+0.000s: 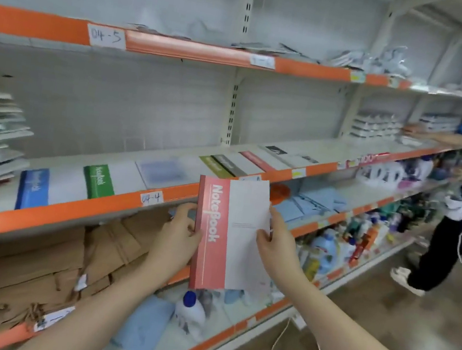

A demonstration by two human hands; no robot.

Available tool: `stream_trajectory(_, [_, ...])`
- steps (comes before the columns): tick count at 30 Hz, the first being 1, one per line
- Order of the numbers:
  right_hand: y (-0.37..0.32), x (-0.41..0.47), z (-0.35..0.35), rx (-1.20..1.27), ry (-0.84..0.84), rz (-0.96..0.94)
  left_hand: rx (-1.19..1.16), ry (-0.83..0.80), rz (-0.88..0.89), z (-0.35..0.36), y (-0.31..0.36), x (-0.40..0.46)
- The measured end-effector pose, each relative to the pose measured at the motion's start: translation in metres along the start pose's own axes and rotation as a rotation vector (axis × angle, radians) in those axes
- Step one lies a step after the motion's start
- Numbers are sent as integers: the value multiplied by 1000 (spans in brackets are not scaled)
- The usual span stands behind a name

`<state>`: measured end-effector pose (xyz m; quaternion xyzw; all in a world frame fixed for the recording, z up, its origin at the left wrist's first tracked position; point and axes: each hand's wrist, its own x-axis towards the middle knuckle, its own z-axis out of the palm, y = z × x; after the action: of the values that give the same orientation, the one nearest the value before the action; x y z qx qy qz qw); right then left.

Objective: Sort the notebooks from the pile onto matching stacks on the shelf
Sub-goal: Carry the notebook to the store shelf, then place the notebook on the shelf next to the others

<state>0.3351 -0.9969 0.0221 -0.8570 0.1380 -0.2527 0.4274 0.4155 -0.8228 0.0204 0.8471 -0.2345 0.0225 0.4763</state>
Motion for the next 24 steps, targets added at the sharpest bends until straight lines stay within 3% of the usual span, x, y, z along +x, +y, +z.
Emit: stream_trajectory(24, [104,298,0,-155,97,110,-143,-141,-23,112,1,303])
